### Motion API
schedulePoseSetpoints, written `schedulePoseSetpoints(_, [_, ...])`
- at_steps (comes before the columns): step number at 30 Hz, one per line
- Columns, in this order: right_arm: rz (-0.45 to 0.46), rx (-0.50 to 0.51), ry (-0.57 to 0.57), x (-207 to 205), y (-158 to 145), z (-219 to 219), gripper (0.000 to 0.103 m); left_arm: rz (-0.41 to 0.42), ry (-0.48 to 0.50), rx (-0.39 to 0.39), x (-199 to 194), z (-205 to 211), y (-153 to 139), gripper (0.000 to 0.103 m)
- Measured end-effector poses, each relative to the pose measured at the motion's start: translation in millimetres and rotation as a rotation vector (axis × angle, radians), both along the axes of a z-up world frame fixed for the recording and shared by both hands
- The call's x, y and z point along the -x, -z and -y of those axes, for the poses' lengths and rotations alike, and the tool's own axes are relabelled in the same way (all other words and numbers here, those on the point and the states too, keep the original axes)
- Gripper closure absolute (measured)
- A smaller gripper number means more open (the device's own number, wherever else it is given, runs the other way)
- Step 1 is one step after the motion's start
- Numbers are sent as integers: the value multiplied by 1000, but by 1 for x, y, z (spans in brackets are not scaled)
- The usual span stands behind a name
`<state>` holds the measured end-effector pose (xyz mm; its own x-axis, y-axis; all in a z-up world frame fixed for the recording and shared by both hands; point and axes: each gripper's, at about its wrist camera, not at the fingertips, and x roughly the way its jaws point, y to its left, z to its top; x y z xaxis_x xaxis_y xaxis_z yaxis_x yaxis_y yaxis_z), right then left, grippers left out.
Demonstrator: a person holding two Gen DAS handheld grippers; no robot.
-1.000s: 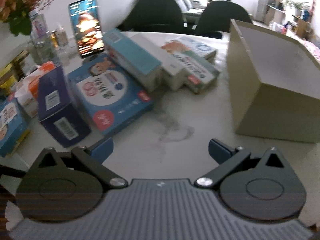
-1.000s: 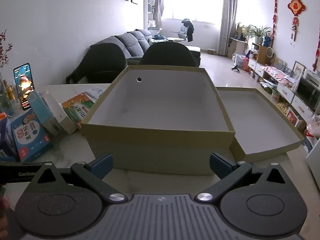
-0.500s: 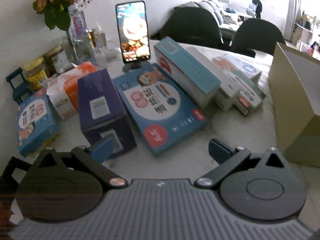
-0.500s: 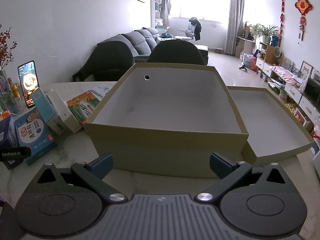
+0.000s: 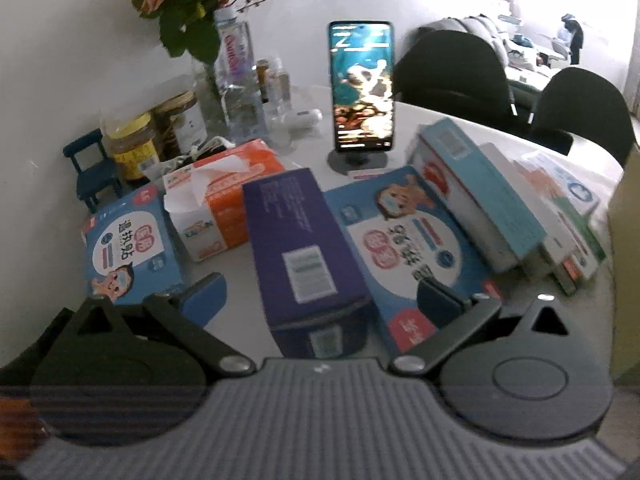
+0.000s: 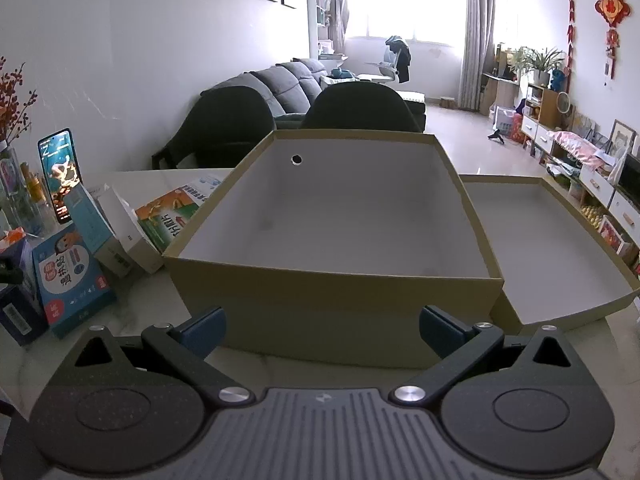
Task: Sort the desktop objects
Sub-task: 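Lower the left tool over the tall purple box and close on it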
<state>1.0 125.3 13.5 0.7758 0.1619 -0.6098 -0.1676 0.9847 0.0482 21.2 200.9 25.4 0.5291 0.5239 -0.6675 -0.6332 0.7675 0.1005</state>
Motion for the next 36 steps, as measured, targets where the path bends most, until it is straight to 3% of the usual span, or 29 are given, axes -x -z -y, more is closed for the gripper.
schedulePoseSetpoints(15, [-12, -46, -11, -18, 7, 17, 0, -17, -88, 161, -18, -47, 10, 0])
schedulePoseSetpoints(24, [-26, -72, -14, -24, 13, 24, 0, -3, -95, 164, -26, -57, 20, 1])
schedulePoseSetpoints(34, [-38, -81, -16, -27, 15, 26, 0, -14, -95, 143, -31, -53, 30, 30])
schedulePoseSetpoints(36, [-38, -83, -16, -27, 15, 27, 0, -9, -96, 140, -30, -52, 30, 31])
